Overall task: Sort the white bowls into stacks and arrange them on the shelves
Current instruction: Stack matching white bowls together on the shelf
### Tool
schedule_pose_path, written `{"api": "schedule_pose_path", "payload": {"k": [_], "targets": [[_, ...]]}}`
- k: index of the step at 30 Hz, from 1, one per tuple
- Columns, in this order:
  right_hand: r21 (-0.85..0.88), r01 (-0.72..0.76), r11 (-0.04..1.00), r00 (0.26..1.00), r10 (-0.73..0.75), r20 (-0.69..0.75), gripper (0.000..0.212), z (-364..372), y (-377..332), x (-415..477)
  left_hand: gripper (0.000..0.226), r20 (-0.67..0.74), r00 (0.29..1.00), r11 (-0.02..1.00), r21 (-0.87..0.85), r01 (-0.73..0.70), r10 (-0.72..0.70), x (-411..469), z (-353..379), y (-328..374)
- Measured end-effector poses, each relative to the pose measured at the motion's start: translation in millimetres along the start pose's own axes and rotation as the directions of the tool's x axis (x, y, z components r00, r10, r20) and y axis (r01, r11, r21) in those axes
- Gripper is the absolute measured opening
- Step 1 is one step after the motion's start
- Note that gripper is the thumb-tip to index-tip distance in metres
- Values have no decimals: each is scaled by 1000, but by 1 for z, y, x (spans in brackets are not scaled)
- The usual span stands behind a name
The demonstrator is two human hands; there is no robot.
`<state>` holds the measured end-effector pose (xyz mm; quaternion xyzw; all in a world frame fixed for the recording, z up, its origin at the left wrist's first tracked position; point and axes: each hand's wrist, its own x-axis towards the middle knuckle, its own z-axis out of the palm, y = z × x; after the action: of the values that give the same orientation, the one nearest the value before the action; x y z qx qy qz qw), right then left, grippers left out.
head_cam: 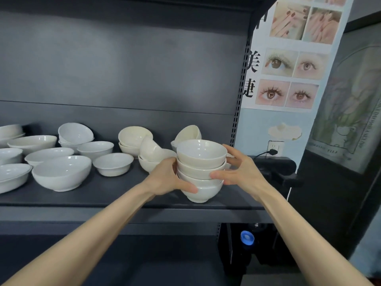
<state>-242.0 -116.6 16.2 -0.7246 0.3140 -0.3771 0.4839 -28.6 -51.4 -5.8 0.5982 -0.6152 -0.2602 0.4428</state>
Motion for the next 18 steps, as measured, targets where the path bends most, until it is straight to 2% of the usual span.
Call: {"api": "schedule_pose_path", "payload": {"k": [2,6,10,16,18], "targets": [[3,1,1000,1000,-1,-7,92,-14,3,-1,64,12,1000,1000,-9,-6,6,6,13,4],[-14,3,1000,1000,-3,-8,88,-33,8,1,84,14,1000,1000,-30,-3,4,20,28,6],[-13,5,1000,1000,-5,-13,89,-43,13,6,87,11,1000,999,-44,1,-1,28,36,5],[-14,22,1000,1000,-22,-6,85,-45,15,10,70,-30,999,991,-131,22,-26,30,44,-2],[-17,33,999,999,-33,-11,84,-45,16,10,71,-32,999,988,-155,21,-26,29,45,-5]]}}
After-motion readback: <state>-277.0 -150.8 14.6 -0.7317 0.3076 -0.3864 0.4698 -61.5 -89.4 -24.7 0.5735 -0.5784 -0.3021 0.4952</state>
